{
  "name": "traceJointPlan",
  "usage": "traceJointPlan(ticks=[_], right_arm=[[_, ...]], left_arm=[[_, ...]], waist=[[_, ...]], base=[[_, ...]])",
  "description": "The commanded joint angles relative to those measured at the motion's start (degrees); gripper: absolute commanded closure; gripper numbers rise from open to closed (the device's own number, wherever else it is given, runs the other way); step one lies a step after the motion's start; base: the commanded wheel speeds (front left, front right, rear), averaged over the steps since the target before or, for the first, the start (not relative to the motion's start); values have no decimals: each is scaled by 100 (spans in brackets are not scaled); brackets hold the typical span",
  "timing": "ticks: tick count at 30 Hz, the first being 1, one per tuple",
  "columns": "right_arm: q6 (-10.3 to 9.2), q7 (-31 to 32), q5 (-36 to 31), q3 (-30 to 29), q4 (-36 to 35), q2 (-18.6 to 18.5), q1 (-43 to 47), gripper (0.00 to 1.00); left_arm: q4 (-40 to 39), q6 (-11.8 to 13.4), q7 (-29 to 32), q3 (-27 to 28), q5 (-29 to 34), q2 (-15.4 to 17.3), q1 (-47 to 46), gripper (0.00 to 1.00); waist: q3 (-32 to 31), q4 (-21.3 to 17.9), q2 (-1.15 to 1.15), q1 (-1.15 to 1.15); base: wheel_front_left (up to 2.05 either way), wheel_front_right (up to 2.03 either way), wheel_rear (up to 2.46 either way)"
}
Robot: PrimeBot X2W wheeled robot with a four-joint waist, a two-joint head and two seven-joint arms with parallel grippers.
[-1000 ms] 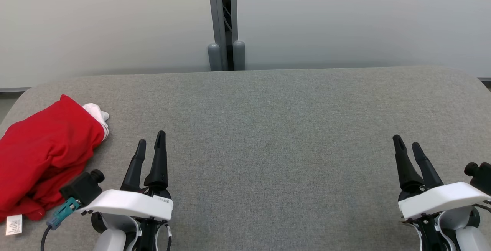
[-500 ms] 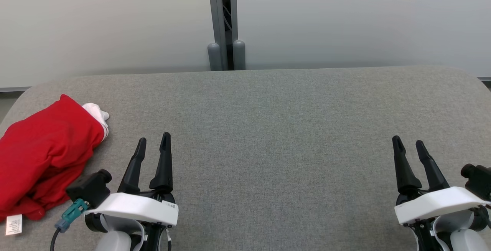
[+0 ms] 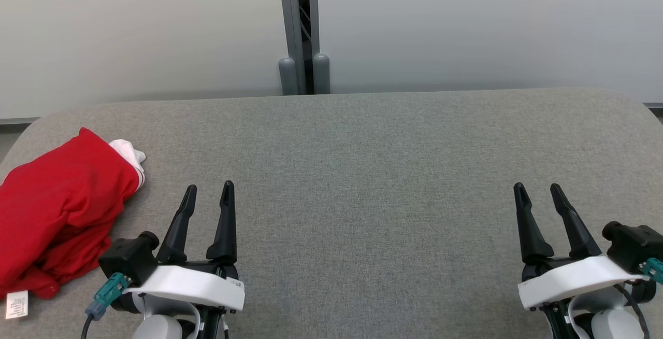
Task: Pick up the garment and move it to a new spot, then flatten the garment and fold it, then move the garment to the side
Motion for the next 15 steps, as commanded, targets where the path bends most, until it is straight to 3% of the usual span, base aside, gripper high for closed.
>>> traceJointPlan(ticks=[1,15], right_arm=[[10,-87,-170,36,-80,-40,4,0],[11,-337,-837,236,-209,-43,62,0]], left_arm=[[-73,25,-46,4,170,29,1,0],[24,165,-148,44,715,35,88,0]], waist=[[2,-1,0,0],[0,-32,0,0]], base=[[0,0,0],[0,0,0]])
